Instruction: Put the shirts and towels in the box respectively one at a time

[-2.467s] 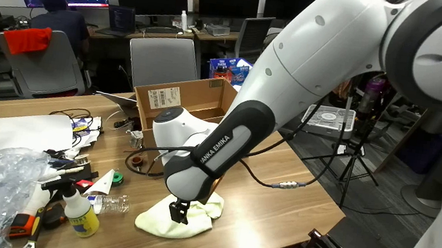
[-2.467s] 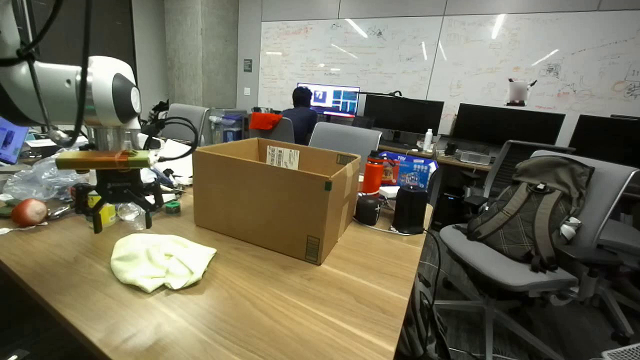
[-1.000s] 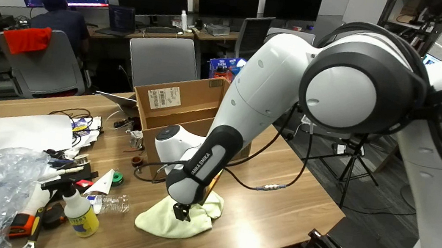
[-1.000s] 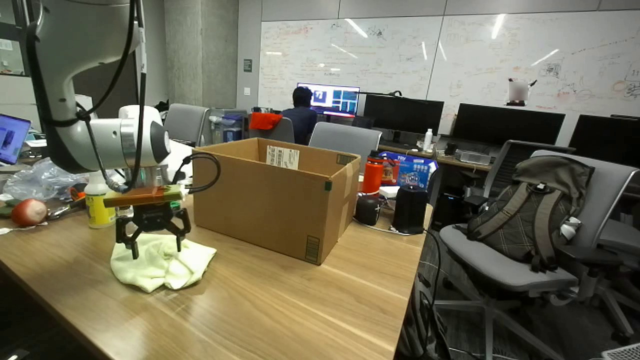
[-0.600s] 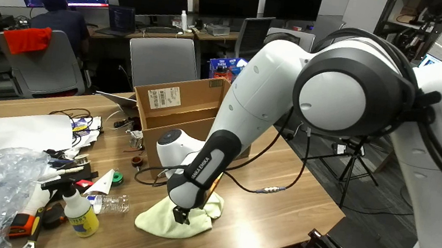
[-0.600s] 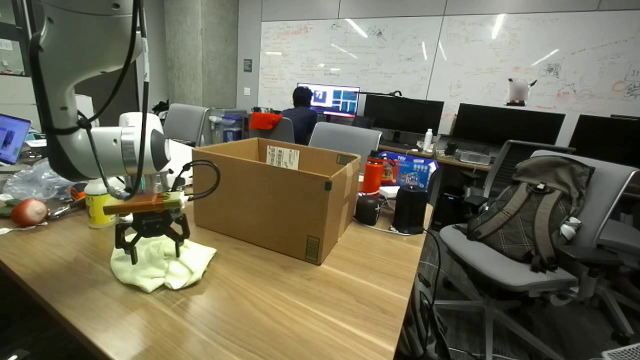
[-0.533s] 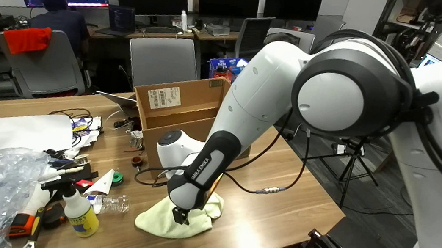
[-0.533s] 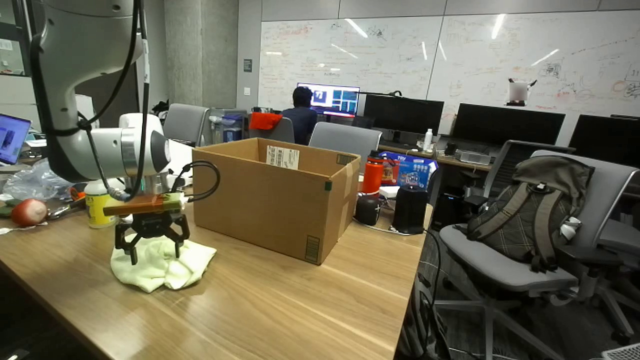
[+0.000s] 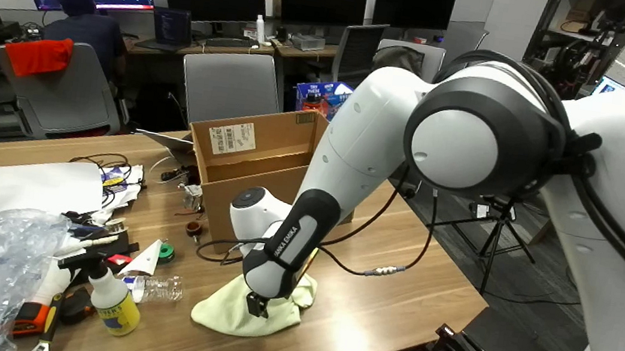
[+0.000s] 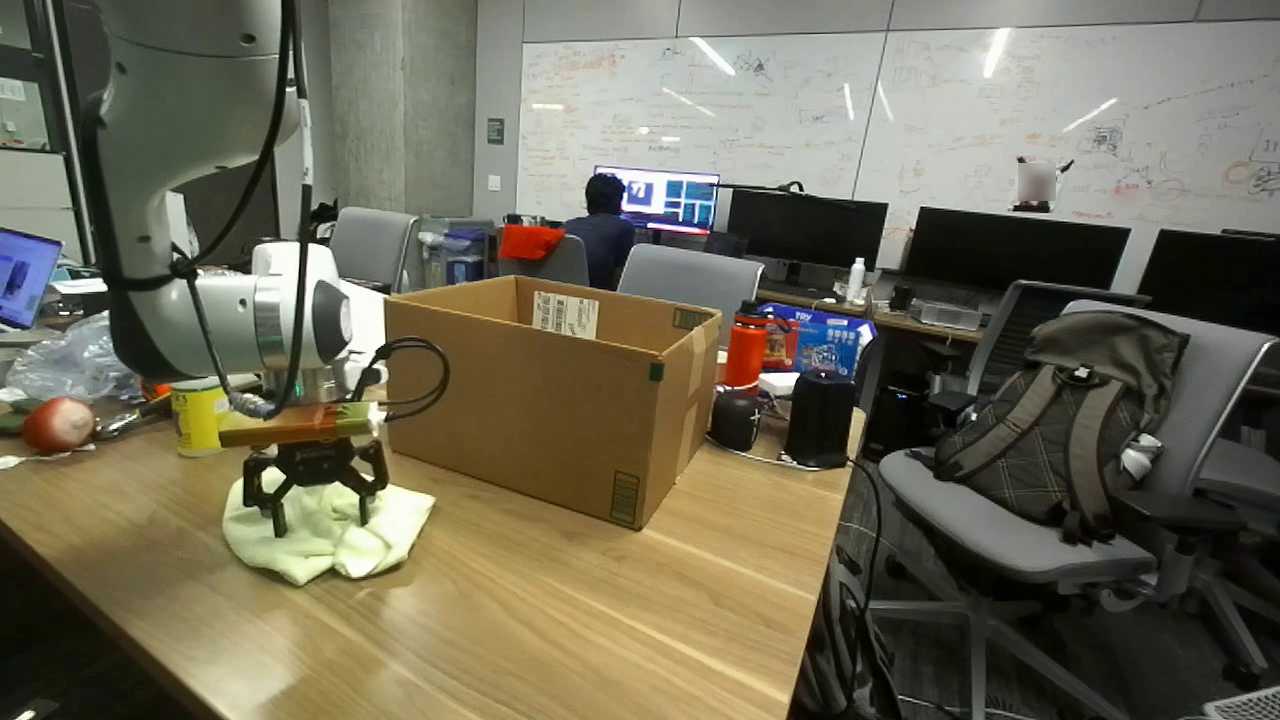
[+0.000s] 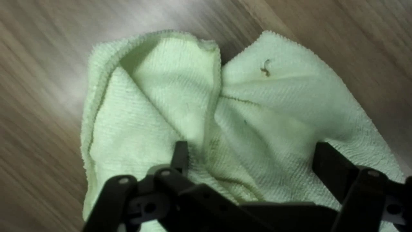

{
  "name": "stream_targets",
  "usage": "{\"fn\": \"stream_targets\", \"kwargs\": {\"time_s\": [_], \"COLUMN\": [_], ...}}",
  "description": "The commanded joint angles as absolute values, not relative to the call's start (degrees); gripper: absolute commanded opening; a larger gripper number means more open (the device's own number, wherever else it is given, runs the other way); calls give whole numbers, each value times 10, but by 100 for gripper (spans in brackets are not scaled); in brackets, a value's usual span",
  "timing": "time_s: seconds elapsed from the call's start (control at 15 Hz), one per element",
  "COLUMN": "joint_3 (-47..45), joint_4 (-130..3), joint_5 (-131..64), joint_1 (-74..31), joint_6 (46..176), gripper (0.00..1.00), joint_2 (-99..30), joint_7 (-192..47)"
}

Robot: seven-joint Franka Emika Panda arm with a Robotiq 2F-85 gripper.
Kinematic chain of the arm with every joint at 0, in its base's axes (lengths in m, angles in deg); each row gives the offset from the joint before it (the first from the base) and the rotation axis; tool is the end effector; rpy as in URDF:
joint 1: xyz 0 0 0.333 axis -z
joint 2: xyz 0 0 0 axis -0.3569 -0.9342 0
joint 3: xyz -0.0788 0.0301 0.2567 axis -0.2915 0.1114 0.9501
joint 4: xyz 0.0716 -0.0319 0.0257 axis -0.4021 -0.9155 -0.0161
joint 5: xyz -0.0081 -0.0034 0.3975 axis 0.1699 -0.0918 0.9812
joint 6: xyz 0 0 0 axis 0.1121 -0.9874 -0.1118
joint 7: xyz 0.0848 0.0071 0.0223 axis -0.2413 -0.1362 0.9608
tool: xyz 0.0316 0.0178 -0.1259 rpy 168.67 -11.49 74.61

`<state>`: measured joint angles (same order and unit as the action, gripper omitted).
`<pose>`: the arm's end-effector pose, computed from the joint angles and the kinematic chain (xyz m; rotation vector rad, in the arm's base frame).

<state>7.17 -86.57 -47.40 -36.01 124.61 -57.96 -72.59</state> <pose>0.5105 0.1865 0.0279 2.9329 0.7474 -0.1436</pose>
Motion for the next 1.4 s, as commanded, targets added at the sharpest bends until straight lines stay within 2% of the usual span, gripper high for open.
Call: {"fn": "stream_targets", "kwargs": {"time_s": [0.0, 0.07, 0.13, 0.2, 0.4, 0.73, 0.87, 1.33], "joint_3": [60, 53, 48, 42, 26, -1, -10, -71], "joint_4": [-870, -873, -875, -878, -884, -889, -891, -918], "joint_5": [-461, -464, -465, -468, -472, -486, -491, -550], "joint_1": [-356, -359, -359, -361, -364, -378, -384, -439], "joint_6": [1262, 1262, 1262, 1261, 1263, 1257, 1258, 1222], "gripper": [100, 75, 74, 68, 42, 4, 0, 2], "joint_2": [-576, -571, -569, -563, -555, -546, -542, -465], "joint_7": [-724, -729, -732, -737, -750, -779, -792, -894]}}
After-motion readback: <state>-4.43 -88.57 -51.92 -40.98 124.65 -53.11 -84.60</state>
